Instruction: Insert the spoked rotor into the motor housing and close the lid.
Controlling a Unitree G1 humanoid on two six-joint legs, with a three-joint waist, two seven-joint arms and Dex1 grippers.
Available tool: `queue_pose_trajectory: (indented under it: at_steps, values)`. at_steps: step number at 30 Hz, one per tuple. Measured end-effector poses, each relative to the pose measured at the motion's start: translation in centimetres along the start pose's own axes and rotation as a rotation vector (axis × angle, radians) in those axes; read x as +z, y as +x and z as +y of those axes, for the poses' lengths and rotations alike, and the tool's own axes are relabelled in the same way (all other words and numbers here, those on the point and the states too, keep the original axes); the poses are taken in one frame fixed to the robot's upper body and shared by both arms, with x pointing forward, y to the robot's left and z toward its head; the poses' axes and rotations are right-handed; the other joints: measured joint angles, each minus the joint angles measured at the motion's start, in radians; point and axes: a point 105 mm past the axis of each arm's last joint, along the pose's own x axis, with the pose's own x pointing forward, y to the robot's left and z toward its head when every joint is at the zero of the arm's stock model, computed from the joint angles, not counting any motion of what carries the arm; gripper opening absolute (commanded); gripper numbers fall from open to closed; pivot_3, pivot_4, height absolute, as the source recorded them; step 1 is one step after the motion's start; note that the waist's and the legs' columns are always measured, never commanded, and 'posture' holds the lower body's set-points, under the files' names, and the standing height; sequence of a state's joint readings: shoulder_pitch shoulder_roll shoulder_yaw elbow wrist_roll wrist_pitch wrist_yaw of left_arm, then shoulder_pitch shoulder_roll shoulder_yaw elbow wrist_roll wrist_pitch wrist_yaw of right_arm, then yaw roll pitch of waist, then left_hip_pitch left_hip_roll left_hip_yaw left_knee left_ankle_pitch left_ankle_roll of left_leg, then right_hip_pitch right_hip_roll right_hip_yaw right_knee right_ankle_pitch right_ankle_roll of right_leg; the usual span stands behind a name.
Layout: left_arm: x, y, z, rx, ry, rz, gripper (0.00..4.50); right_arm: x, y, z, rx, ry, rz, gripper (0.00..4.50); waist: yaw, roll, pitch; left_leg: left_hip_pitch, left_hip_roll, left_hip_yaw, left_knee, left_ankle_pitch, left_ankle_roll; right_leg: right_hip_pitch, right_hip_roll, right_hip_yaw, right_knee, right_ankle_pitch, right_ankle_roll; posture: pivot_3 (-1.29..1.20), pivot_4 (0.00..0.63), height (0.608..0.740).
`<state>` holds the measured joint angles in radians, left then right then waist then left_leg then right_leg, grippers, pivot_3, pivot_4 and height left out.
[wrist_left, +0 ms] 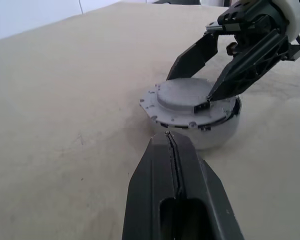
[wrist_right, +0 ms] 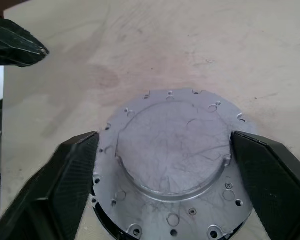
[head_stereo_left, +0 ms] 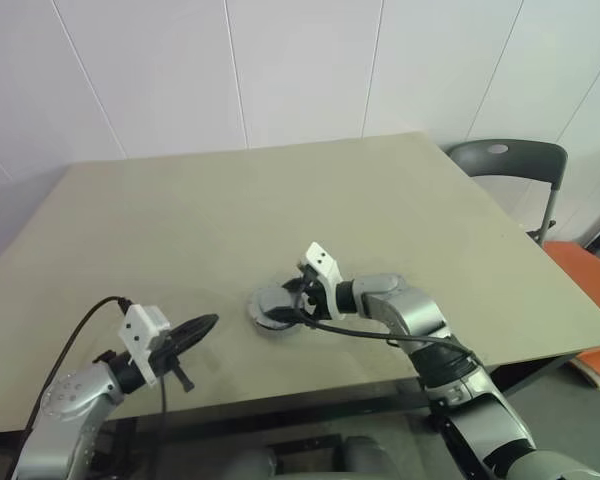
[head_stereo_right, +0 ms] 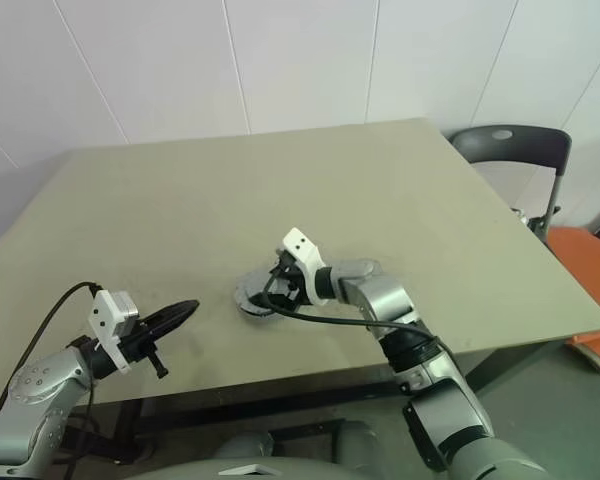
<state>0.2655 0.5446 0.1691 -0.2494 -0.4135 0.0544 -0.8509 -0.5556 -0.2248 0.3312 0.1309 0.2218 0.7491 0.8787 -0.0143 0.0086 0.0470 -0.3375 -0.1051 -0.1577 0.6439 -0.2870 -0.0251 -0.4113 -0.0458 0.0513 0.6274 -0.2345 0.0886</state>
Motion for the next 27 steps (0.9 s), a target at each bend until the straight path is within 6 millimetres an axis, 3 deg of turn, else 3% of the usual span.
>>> queue_pose_trajectory:
  at_steps: [15, 18, 27]
  values:
    - [0.1, 0.8, 0.3, 0.017, 0.0, -0.014, 0.0, -0.5, 0.9, 0.0, -0.06, -0.197, 0.025, 4.1, 0.002, 0.0, 0.0, 0.0, 0.0, 0.0, 0.0, 0.0, 0.0, 0.0, 0.0, 0.0, -0.001, 0.0, 0.0, 0.0, 0.0, 0.74]
    - [0.3, 0.9, 0.4, 0.022, 0.002, -0.017, 0.0, -0.5, 1.0, -0.2, -0.066, -0.216, 0.024, 3.24, 0.002, 0.0, 0.0, 0.0, 0.0, 0.0, 0.0, 0.0, 0.0, 0.0, 0.0, 0.0, -0.001, 0.0, 0.0, 0.0, 0.0, 0.74]
    - [0.5, 1.2, 0.8, 0.036, 0.004, -0.02, 0.0, -0.4, 0.6, -0.2, -0.037, -0.148, 0.001, 3.18, 0.003, 0.0, 0.0, 0.0, 0.0, -0.001, 0.0, 0.0, 0.0, 0.0, 0.0, 0.0, -0.001, 0.0, 0.0, 0.0, 0.0, 0.74]
